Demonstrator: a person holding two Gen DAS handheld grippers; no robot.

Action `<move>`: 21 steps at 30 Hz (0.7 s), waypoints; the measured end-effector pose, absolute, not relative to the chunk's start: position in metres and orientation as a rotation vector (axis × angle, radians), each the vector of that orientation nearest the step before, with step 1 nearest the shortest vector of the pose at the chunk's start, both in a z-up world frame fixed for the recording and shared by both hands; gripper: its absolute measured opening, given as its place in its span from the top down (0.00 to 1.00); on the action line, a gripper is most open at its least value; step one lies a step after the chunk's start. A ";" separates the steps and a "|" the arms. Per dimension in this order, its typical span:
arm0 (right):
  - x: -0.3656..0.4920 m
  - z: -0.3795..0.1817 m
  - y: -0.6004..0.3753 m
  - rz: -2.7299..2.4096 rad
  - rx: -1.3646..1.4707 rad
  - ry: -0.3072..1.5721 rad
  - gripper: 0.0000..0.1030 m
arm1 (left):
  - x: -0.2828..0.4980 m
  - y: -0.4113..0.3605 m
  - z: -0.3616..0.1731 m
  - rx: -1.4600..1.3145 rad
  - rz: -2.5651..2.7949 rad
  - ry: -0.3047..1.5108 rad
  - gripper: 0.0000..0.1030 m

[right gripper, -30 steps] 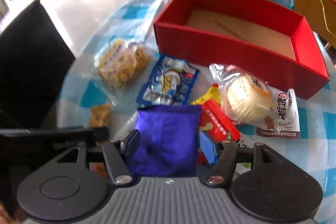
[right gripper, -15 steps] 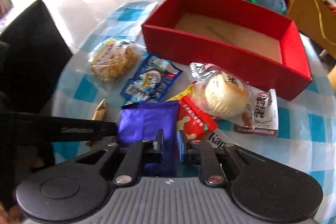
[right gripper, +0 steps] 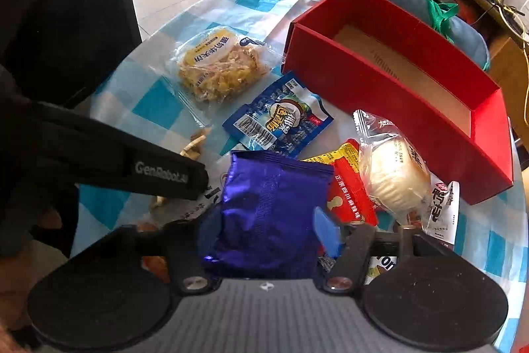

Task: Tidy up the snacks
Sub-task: 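Close the right gripper on the purple foil bag and lift it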

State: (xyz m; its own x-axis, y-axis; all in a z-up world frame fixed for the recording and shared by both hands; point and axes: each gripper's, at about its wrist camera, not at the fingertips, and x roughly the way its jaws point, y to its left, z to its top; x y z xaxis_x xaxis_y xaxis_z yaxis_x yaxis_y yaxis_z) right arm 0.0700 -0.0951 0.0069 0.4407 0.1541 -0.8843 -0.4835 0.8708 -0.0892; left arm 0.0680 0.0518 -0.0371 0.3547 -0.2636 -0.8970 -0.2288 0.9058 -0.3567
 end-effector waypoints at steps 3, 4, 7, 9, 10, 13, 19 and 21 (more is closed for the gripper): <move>0.074 0.014 -0.112 0.375 -0.312 1.050 0.99 | 0.069 0.051 -0.037 -0.469 -0.037 1.226 0.43; 0.075 0.013 -0.117 0.377 -0.291 1.065 0.98 | 0.070 0.051 -0.038 -0.470 -0.048 1.229 0.35; 0.077 0.016 -0.133 0.403 -0.183 1.064 0.96 | 0.071 0.047 -0.038 -0.465 -0.075 1.239 0.27; 0.078 0.020 -0.138 0.435 -0.131 1.056 0.70 | 0.071 0.048 -0.039 -0.480 -0.073 1.236 0.25; 0.078 0.021 -0.138 0.449 -0.137 1.051 0.59 | 0.071 0.049 -0.039 -0.488 -0.068 1.235 0.26; 0.073 0.019 -0.129 0.459 -0.233 1.040 0.45 | 0.071 0.045 -0.038 -0.457 -0.065 1.239 0.30; 0.072 0.000 -0.109 0.457 -0.310 1.045 0.39 | 0.070 0.046 -0.039 -0.463 -0.088 1.253 0.59; 0.074 -0.002 -0.107 0.443 -0.306 1.043 0.50 | 0.069 0.046 -0.038 -0.452 -0.082 1.253 0.61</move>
State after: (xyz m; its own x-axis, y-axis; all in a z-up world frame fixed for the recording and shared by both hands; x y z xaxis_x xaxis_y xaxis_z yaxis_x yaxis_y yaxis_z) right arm 0.0737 -0.1066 -0.0016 0.4283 0.2065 -0.8797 -0.4902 0.8709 -0.0342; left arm 0.0694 0.0463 -0.0376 0.3222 -0.3034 -0.8967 -0.1837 0.9092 -0.3737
